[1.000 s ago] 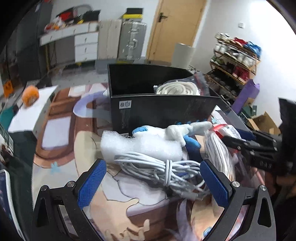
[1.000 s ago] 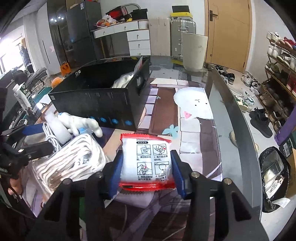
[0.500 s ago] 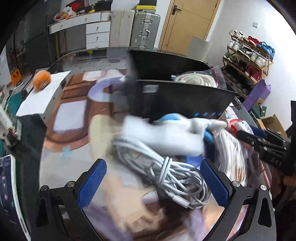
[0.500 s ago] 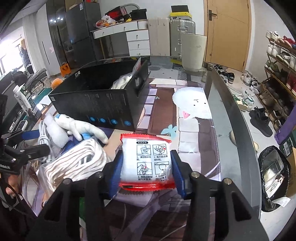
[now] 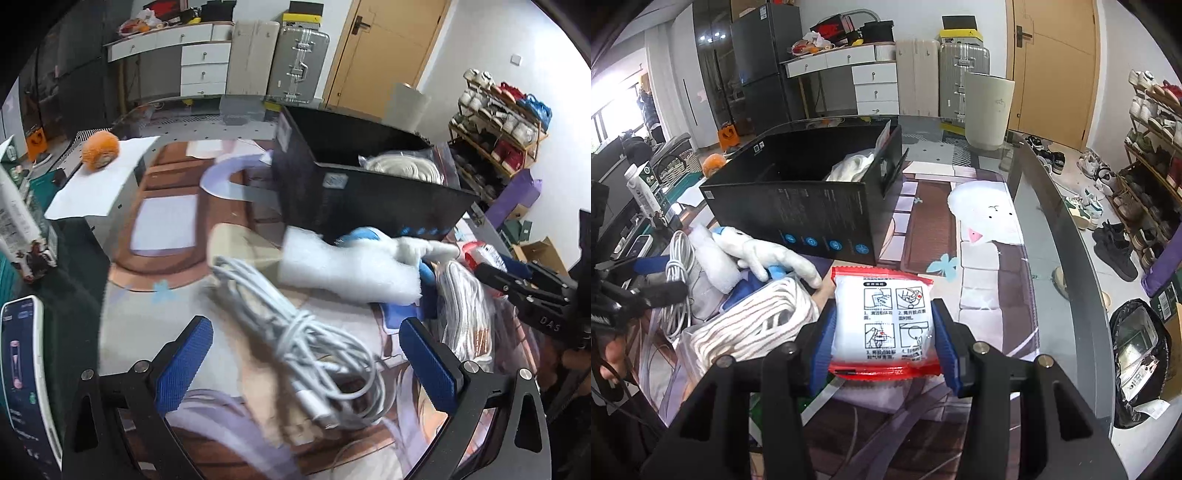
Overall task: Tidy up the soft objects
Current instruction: 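Grasp the coiled white cable with the left tool while the right tool holds the packet, then carry the cable with the left tool while the right tool carries the packet to the box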
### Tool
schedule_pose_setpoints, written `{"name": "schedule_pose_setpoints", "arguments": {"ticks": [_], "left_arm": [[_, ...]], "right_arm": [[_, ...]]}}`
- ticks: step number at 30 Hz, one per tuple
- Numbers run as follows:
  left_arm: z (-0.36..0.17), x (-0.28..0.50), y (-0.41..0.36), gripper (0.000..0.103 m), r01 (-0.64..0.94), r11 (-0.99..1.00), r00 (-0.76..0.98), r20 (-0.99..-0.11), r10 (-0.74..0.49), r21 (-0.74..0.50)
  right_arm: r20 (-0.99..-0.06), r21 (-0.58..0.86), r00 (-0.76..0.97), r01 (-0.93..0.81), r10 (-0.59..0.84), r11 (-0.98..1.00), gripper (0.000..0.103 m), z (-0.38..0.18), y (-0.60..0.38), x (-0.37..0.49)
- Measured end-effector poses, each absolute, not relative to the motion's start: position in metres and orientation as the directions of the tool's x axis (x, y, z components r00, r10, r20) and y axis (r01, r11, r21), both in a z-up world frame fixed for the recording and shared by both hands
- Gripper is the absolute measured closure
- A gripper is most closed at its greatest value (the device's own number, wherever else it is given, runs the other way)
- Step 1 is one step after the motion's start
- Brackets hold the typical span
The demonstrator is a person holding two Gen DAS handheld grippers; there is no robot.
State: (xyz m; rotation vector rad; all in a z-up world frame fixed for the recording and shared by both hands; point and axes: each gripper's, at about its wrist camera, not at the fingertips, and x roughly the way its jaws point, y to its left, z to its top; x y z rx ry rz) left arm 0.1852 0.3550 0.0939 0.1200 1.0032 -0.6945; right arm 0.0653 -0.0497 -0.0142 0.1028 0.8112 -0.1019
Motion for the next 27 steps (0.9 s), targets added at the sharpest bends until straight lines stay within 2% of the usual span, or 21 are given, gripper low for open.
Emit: {"name": "schedule_pose_setpoints", "arguments": {"ticks": [4, 10, 12, 15, 17, 22, 24, 25, 27], "left_arm": [[0.088, 0.179, 0.346, 0.000, 0.595, 0.791, 0.380, -0.818, -0.432, -0.142], [0.087, 0.174, 0.357, 0.004, 0.608, 0.783, 0.398, -0.804, -0.442, -0.130], [0.088, 0.173, 0.362, 0.010, 0.616, 0.777, 0.403, -0.796, -0.451, -0.128], [0.090, 0.176, 0.372, 0.024, 0.608, 0.781, 0.414, -0.782, -0.466, -0.144], [0.092, 0.178, 0.378, 0.043, 0.587, 0.792, 0.424, -0.769, -0.478, -0.169], [0.092, 0.182, 0.383, 0.048, 0.570, 0.799, 0.431, -0.758, -0.489, -0.191], [0.091, 0.182, 0.384, 0.054, 0.569, 0.798, 0.430, -0.755, -0.495, -0.200], [0.091, 0.182, 0.385, 0.061, 0.567, 0.799, 0.430, -0.755, -0.495, -0.200], [0.091, 0.182, 0.385, 0.061, 0.570, 0.796, 0.429, -0.752, -0.499, -0.203]], "right_arm": [[-0.726, 0.051, 0.686, 0.127, -0.050, 0.991, 0.054, -0.013, -0.049, 0.064], [-0.722, 0.066, 0.692, 0.117, -0.034, 0.991, 0.054, -0.010, -0.050, 0.063], [-0.720, 0.063, 0.693, 0.116, -0.035, 0.991, 0.054, -0.009, -0.049, 0.063], [-0.720, 0.064, 0.693, 0.113, -0.033, 0.992, 0.054, -0.008, -0.049, 0.063], [-0.718, 0.082, 0.696, 0.102, -0.013, 0.991, 0.054, -0.008, -0.048, 0.062], [-0.714, 0.085, 0.700, 0.092, -0.004, 0.992, 0.054, -0.007, -0.045, 0.063], [-0.714, 0.088, 0.700, 0.092, -0.001, 0.992, 0.054, -0.007, -0.045, 0.063], [-0.713, 0.092, 0.701, 0.088, 0.004, 0.992, 0.054, -0.007, -0.044, 0.062], [-0.711, 0.092, 0.704, 0.086, 0.005, 0.992, 0.054, -0.006, -0.043, 0.062]]}}
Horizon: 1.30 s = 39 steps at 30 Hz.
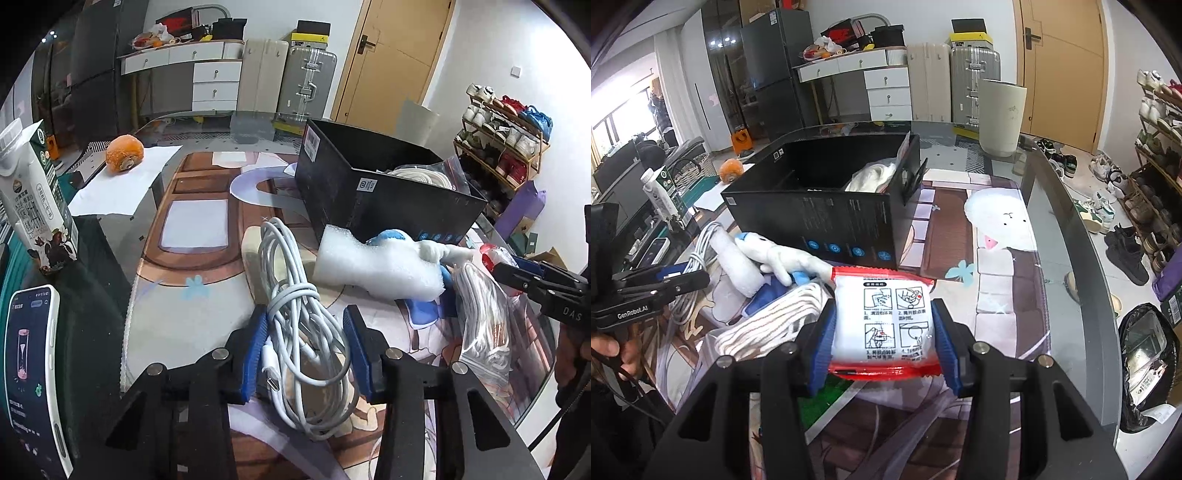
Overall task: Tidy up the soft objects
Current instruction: 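Carry the cable with the left tool while the right tool carries the packet to the box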
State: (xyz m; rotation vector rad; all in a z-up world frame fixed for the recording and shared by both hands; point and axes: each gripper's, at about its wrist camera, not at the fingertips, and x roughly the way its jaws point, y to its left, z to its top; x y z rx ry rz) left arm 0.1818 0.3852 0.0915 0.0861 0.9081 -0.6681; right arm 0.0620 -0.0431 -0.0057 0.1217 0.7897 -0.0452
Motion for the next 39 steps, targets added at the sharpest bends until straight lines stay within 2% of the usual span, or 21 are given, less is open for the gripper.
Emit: {"name": "schedule_pose_setpoints", "arguments": {"ticks": [22, 39], "left_arm": [[0.113, 0.173, 0.396, 0.064, 0.591, 0.776, 0.475, -0.683, -0.555, -0.220], [0.172, 0.166, 0.381, 0.063, 0.675, 0.706, 0.524, -0.533, -0.664, -0.215]], "right_arm": [[-0.675, 0.084, 0.738, 0.083, -0.005, 0.993, 0.054, 0.007, -0.041, 0.058], [-0.598, 0.089, 0.801, 0.039, 0.022, 0.995, 0.054, 0.032, -0.028, 0.049]]}}
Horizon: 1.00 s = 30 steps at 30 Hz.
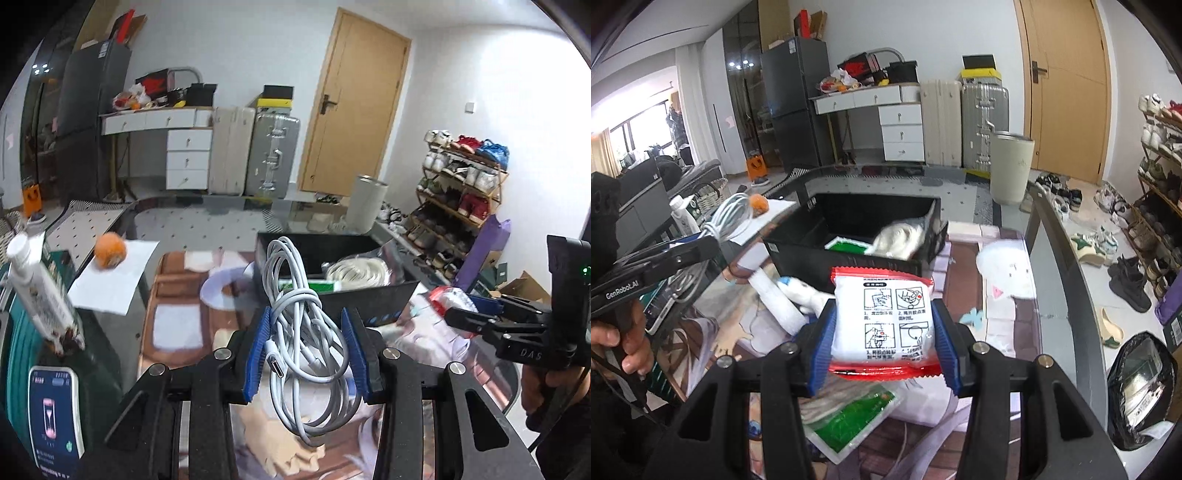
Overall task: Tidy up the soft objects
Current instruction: 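Carry the cable with the left tool while the right tool carries the packet to the box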
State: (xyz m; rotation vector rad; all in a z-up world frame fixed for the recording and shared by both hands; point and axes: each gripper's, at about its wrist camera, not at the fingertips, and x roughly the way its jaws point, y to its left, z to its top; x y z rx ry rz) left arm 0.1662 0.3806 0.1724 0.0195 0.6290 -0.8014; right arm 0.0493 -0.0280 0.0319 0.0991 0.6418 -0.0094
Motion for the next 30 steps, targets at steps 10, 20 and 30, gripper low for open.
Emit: {"name": "schedule_pose_setpoints", "arguments": {"ticks": [10, 20, 30], "left_arm": [[0.191, 0.178, 0.350, 0.063, 0.714, 0.672, 0.517, -0.501, -0.694, -0.195], [0.200, 0.200, 0.318, 0.063, 0.738, 0.654, 0.511, -0.493, -0.704, -0.169], [0.187, 0.225, 0.291, 0.063, 0.740, 0.656, 0.502, -0.527, -0.686, -0.149]], "right_arm": [[-0.555, 0.030, 0.831, -0.011, 0.026, 0.999, 0.054, 0.057, -0.020, 0.067], [-0.542, 0.004, 0.840, -0.036, 0.032, 0.999, 0.054, 0.066, -0.019, 0.094], [-0.569, -0.008, 0.822, -0.046, 0.033, 0.999, 0.054, 0.060, -0.023, 0.127]]}}
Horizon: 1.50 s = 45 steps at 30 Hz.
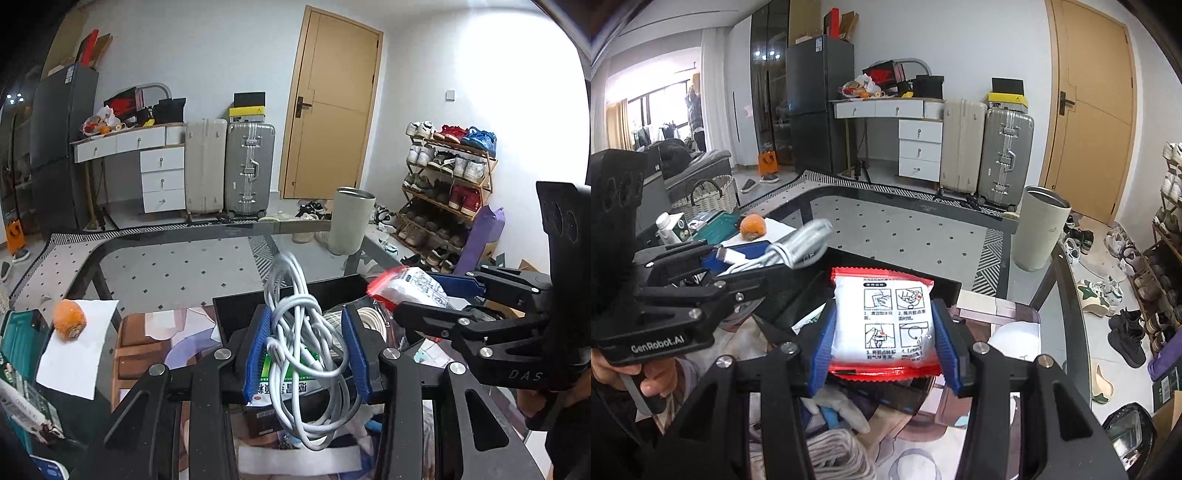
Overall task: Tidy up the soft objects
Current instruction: 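Carry the cable with the left tool while the right tool carries the packet to the box, then open the right tool over the box while the left tool releases the cable into it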
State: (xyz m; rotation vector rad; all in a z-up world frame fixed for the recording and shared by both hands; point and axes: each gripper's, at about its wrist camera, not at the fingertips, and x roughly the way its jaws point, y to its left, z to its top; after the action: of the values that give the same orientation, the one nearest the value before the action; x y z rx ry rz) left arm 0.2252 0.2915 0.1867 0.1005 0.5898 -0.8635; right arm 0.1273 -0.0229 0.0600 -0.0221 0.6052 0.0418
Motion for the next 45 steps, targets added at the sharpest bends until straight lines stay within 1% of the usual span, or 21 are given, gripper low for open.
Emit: {"name": "schedule_pose_setpoints", "arguments": {"ticks": [12, 19, 21, 24, 29, 32, 37, 39, 41, 45], "left_arm": [[0.165, 0.243, 0.267, 0.064, 0.745, 0.653, 0.489, -0.555, -0.673, -0.135], [0.158, 0.248, 0.254, 0.064, 0.752, 0.653, 0.501, -0.562, -0.658, -0.094], [0.158, 0.246, 0.251, 0.064, 0.755, 0.652, 0.508, -0.563, -0.652, -0.073], [0.158, 0.247, 0.251, 0.064, 0.758, 0.649, 0.506, -0.563, -0.654, -0.072], [0.155, 0.249, 0.253, 0.064, 0.759, 0.646, 0.496, -0.566, -0.658, -0.087], [0.153, 0.250, 0.253, 0.063, 0.758, 0.645, 0.491, -0.566, -0.662, -0.097], [0.153, 0.250, 0.252, 0.063, 0.759, 0.641, 0.478, -0.573, -0.666, -0.114], [0.153, 0.250, 0.252, 0.063, 0.765, 0.630, 0.465, -0.561, -0.685, -0.135], [0.153, 0.250, 0.249, 0.063, 0.768, 0.629, 0.468, -0.564, -0.680, -0.121], [0.147, 0.255, 0.242, 0.063, 0.769, 0.627, 0.439, -0.606, -0.663, -0.128]], "right_arm": [[-0.620, -0.046, 0.785, -0.055, 0.015, 0.997, 0.054, 0.039, -0.030, 0.159], [-0.641, -0.069, 0.768, -0.075, 0.013, 0.995, 0.054, 0.028, -0.029, 0.176], [-0.640, -0.099, 0.768, -0.073, -0.008, 0.992, 0.054, 0.024, -0.026, 0.181], [-0.650, -0.102, 0.760, -0.085, -0.002, 0.991, 0.052, 0.021, -0.025, 0.186], [-0.631, -0.125, 0.776, -0.066, -0.028, 0.990, 0.041, 0.025, -0.027, 0.177], [-0.627, -0.121, 0.779, -0.060, -0.029, 0.991, 0.037, 0.029, -0.030, 0.172], [-0.626, -0.135, 0.778, -0.038, -0.056, 0.990, 0.036, 0.033, -0.035, 0.159], [-0.625, -0.135, 0.778, -0.030, -0.062, 0.990, 0.036, 0.036, -0.037, 0.154], [-0.616, -0.129, 0.784, -0.014, -0.069, 0.992, 0.036, 0.038, -0.040, 0.148], [-0.613, -0.119, 0.786, 0.007, -0.079, 0.993, 0.035, 0.040, -0.045, 0.138]]}}
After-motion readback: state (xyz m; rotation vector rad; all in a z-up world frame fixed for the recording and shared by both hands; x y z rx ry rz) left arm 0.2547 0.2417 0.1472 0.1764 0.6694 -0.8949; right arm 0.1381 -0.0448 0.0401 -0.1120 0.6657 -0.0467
